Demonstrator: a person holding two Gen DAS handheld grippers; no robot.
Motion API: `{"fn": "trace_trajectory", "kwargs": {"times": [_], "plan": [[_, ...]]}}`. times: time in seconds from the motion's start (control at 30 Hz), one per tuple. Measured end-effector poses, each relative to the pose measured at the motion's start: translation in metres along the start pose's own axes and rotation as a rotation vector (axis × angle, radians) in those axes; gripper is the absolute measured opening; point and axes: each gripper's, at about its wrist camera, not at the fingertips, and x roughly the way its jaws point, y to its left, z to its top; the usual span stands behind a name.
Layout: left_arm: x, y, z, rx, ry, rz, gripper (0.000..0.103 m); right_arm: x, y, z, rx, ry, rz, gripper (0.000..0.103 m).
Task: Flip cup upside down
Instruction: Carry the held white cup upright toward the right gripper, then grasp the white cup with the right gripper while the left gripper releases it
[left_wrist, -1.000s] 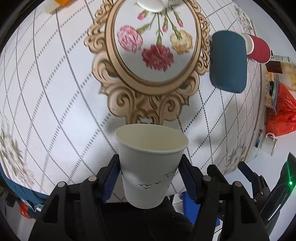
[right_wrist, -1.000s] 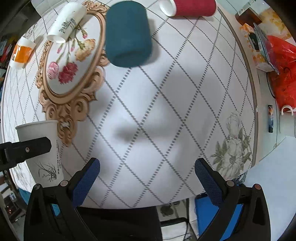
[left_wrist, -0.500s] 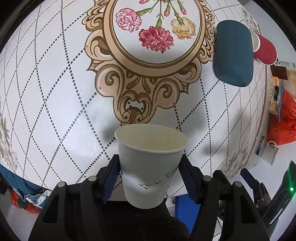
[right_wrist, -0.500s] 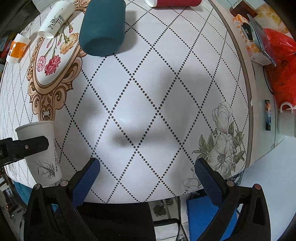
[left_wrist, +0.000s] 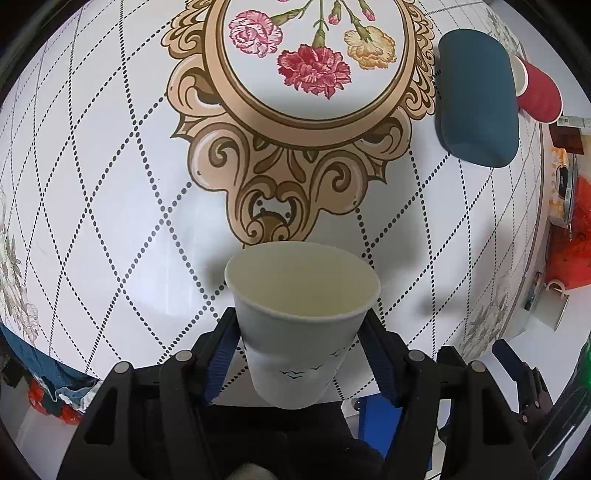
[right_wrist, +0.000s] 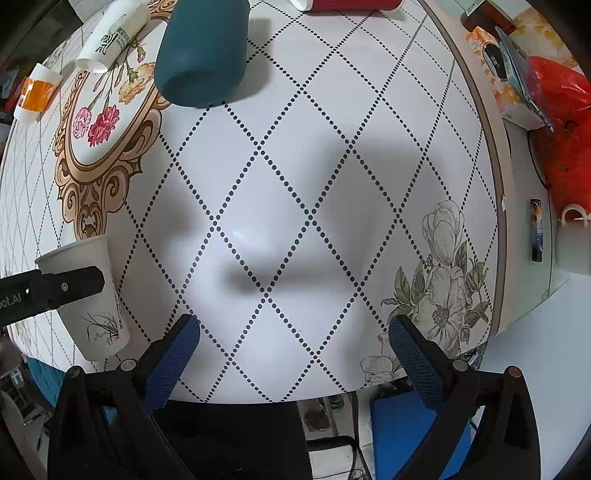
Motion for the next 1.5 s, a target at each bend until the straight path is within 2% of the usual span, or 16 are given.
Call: {"fn": "trace_trajectory", "kwargs": {"times": [0.07, 0.1, 0.13, 0.2, 0.5, 0.67, 0.77, 0.93, 1.03, 1.13, 1.27, 1.37, 1.5], "plan": [[0.002, -0.004, 0.000, 0.015, -0.008, 0.033, 0.064, 0.006, 0.007, 0.001, 0.004, 0.000, -0.002, 0.103], [0.003, -0.005, 0.000, 0.018, -0.010, 0.045, 0.071, 0.006, 0.006, 0.000, 0.006, 0.000, -0.002, 0.103], [0.004, -0.006, 0.000, 0.019, -0.008, 0.047, 0.083, 0.007, 0.007, 0.000, 0.009, 0.000, -0.002, 0.103], [0.008, -0.008, -0.001, 0.016, -0.003, 0.043, 0.090, 0.009, 0.006, -0.001, 0.014, -0.001, -0.002, 0.103], [-0.002, -0.005, -0.006, 0.014, -0.026, 0.029, 0.094, 0.005, -0.008, 0.004, 0.039, -0.009, 0.004, 0.103], [-0.031, 0.005, -0.015, -0.001, -0.095, 0.018, 0.094, -0.007, -0.010, 0.003, 0.040, -0.025, 0.049, 0.103], [-0.054, 0.021, -0.025, -0.019, -0.164, 0.040, 0.094, -0.017, -0.002, 0.003, 0.033, -0.038, 0.125, 0.103], [-0.077, 0.051, -0.040, -0.047, -0.264, 0.149, 0.094, -0.021, 0.035, 0.007, -0.020, -0.027, 0.236, 0.103], [-0.076, 0.073, -0.043, -0.074, -0.264, 0.179, 0.094, -0.015, 0.059, 0.010, -0.041, -0.004, 0.276, 0.098], [-0.072, 0.090, -0.043, -0.101, -0.250, 0.184, 0.094, -0.008, 0.081, 0.014, -0.056, 0.016, 0.296, 0.085], [-0.068, 0.105, -0.047, -0.109, -0.236, 0.186, 0.094, -0.001, 0.095, 0.016, -0.067, 0.025, 0.263, 0.069], [-0.067, 0.108, -0.049, -0.100, -0.240, 0.186, 0.094, -0.001, 0.101, 0.019, -0.066, 0.025, 0.243, 0.065], [-0.068, 0.107, -0.049, -0.088, -0.244, 0.176, 0.094, 0.002, 0.106, 0.019, -0.070, 0.029, 0.213, 0.064]]}}
